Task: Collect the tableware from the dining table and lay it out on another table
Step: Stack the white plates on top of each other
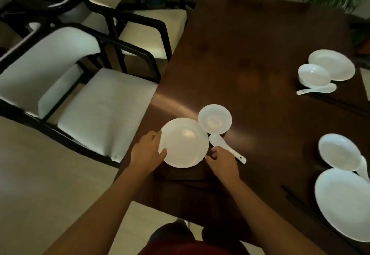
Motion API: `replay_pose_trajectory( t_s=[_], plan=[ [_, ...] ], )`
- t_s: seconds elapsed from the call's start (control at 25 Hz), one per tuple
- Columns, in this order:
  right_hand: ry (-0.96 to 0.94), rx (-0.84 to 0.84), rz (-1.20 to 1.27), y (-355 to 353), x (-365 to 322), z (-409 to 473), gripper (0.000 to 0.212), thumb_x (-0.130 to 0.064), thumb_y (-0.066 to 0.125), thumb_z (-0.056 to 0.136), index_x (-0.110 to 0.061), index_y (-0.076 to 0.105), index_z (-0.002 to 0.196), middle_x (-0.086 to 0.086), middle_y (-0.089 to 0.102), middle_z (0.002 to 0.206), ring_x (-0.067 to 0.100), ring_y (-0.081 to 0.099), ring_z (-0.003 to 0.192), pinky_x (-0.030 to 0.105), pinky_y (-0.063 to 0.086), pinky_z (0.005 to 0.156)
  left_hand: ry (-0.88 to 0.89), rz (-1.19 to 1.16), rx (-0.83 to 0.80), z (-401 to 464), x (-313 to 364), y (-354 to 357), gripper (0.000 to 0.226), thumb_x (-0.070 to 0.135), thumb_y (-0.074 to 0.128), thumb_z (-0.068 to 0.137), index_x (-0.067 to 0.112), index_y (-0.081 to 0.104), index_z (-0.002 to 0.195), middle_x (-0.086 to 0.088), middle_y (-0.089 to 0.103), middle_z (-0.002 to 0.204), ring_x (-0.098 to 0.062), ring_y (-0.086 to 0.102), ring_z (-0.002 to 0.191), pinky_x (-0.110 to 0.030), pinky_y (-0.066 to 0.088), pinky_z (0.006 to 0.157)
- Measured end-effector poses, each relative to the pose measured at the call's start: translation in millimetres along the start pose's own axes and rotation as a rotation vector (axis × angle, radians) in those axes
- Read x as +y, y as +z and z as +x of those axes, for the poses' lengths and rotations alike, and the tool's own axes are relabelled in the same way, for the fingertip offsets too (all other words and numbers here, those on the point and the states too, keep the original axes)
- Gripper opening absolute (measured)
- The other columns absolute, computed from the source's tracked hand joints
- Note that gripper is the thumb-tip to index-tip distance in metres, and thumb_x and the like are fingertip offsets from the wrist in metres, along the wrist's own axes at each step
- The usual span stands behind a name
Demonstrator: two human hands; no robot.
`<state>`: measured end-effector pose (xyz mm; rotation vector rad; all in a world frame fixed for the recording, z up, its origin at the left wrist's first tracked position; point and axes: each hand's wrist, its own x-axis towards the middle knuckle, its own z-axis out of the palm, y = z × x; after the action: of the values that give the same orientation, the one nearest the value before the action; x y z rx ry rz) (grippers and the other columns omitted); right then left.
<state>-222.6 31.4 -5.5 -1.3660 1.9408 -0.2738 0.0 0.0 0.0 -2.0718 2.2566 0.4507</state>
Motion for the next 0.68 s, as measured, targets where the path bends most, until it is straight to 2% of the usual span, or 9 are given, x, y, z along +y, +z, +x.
replay_pose_trajectory(
  t_s=[0.08,0.16,0.24,0.32,0.4,0.52,0.68],
  plan=[
    [0.136,-0.031,0.101,15.4,-7.1,0.3,0.032,-0.027,0.061,0.086,-0.006,0.058,0.11,0.01,0.067,0.099,0.022,0.064,0.089,0.032,0.051,0.079,-0.149,-0.13,-0.084,4.1,-11.3,6.3,0.065,0.041,0.055,0.086,0.015,0.03,0.14,-0.012,0.045,0.138,-0.028,0.049,0.121,-0.043,0.045,0.095],
    [0.302,-0.038,0.339,32.1,-13.1,-0.4,0.028,-0.021,0.06,0.086,-0.005,0.056,0.109,0.011,0.067,0.092,0.022,0.067,0.079,0.036,0.056,0.077,-0.282,-0.387,-0.174,9.8,-16.5,17.1,0.062,0.032,0.055,0.088,0.008,0.031,0.14,-0.016,0.054,0.128,-0.028,0.054,0.115,-0.04,0.044,0.095],
    [0.459,-0.001,0.627,41.8,-19.8,0.2,0.02,-0.012,0.06,0.086,-0.008,0.053,0.105,0.012,0.065,0.094,0.022,0.068,0.071,0.031,0.058,0.067,-0.44,-0.789,-0.232,16.7,-13.9,24.2,0.05,0.019,0.054,0.091,0.008,0.038,0.137,-0.016,0.06,0.114,-0.028,0.06,0.103,-0.038,0.05,0.087],
    [0.535,0.054,0.764,44.2,-24.2,3.7,0.016,-0.003,0.058,0.086,-0.01,0.051,0.097,0.015,0.061,0.103,0.025,0.068,0.075,0.03,0.058,0.065,-0.54,-1.043,-0.23,20.4,-12.8,26.1,0.039,0.007,0.052,0.09,0.01,0.047,0.128,-0.013,0.058,0.109,-0.028,0.06,0.1,-0.036,0.056,0.074],
    [0.565,0.041,0.801,45.2,-27.9,3.6,0.018,0.0,0.058,0.085,-0.012,0.049,0.096,0.014,0.059,0.104,0.024,0.067,0.074,0.032,0.058,0.067,-0.577,-1.121,-0.206,21.3,-17.3,25.3,0.031,0.0,0.051,0.088,0.011,0.052,0.117,-0.012,0.058,0.111,-0.029,0.06,0.102,-0.032,0.056,0.066],
    [0.577,-0.027,0.863,43.0,-39.1,-4.9,0.019,-0.002,0.06,0.085,-0.013,0.05,0.096,0.011,0.06,0.103,0.02,0.066,0.079,0.025,0.055,0.055,-0.551,-1.173,-0.19,11.7,-30.6,13.6,0.024,0.0,0.052,0.088,0.014,0.056,0.107,-0.015,0.061,0.112,-0.027,0.06,0.099,-0.029,0.055,0.064],
    [0.52,-0.158,0.974,39.5,-52.2,-30.0,0.014,-0.005,0.061,0.085,-0.012,0.054,0.095,0.007,0.064,0.095,0.017,0.068,0.078,0.022,0.054,0.052,-0.457,-1.231,-0.133,-22.4,-55.5,-9.6,0.031,0.0,0.051,0.088,0.012,0.058,0.116,-0.004,0.066,0.094,-0.019,0.063,0.089,-0.024,0.055,0.061]
  ],
)
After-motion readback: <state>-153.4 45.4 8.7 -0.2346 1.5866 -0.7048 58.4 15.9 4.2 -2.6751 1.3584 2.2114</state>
